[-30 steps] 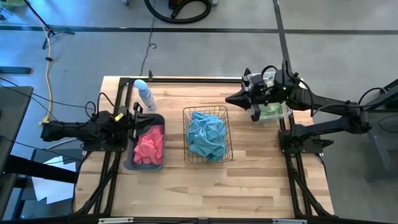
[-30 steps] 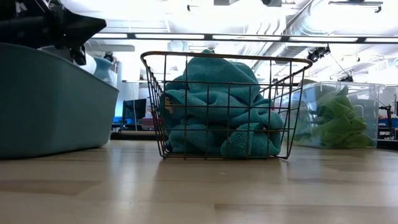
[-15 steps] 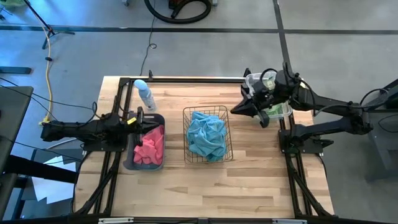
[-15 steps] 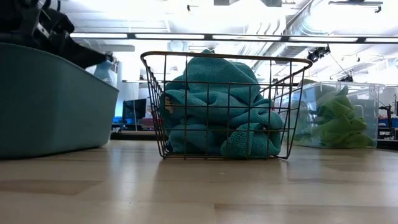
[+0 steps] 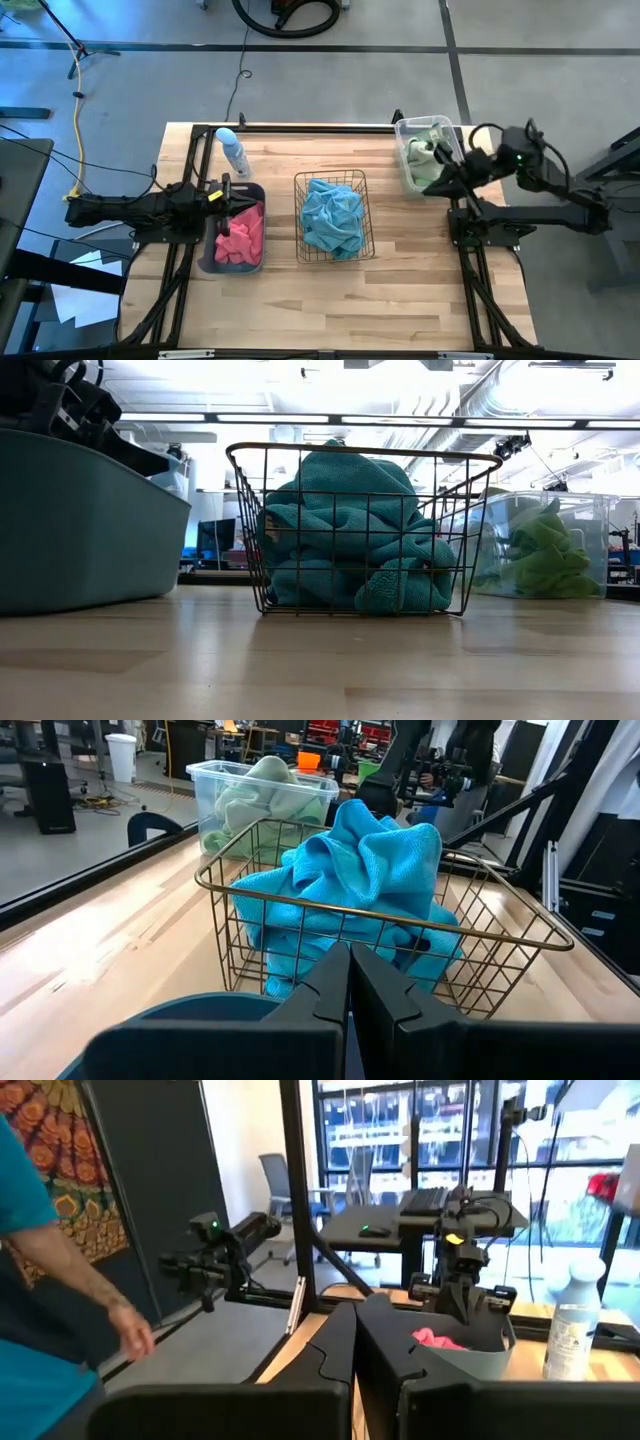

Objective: Sort microfiber towel by color & place in baskets
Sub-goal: Return to Home Position

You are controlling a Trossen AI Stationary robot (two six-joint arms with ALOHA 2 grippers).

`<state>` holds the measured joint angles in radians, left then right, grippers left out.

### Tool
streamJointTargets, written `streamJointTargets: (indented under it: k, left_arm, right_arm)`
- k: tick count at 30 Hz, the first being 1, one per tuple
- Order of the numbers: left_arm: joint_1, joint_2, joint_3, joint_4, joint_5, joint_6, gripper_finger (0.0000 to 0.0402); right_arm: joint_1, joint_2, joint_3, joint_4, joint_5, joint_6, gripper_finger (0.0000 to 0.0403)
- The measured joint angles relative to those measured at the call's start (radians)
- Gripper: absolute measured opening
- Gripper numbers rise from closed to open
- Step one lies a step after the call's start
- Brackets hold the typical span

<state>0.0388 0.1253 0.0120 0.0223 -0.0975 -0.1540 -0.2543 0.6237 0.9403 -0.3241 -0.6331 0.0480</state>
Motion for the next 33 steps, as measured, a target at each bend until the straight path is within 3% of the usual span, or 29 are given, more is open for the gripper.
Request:
streamJointTargets:
  k: [7, 15, 26, 33]
  left_arm:
    - [0.0, 0.0, 0.0, 0.0, 0.0, 0.0, 0.0]
    - [0.0, 0.0, 0.0, 0.001, 0.001, 0.0, 0.0]
    - [0.0, 0.0, 0.001, 0.001, 0.001, 0.0, 0.0]
    - [0.0, 0.0, 0.001, 0.001, 0.001, 0.0, 0.0]
  right_arm:
    - [0.0, -0.168, -0.28, 0.257, 0.04, 0.065, 0.0]
    - [0.0, -0.277, -0.564, 0.561, 0.058, 0.156, 0.0]
    - [0.004, -0.387, -0.784, 0.792, 0.118, 0.237, 0.0]
    - [0.073, -0.473, -0.905, 0.927, 0.181, 0.325, 0.0]
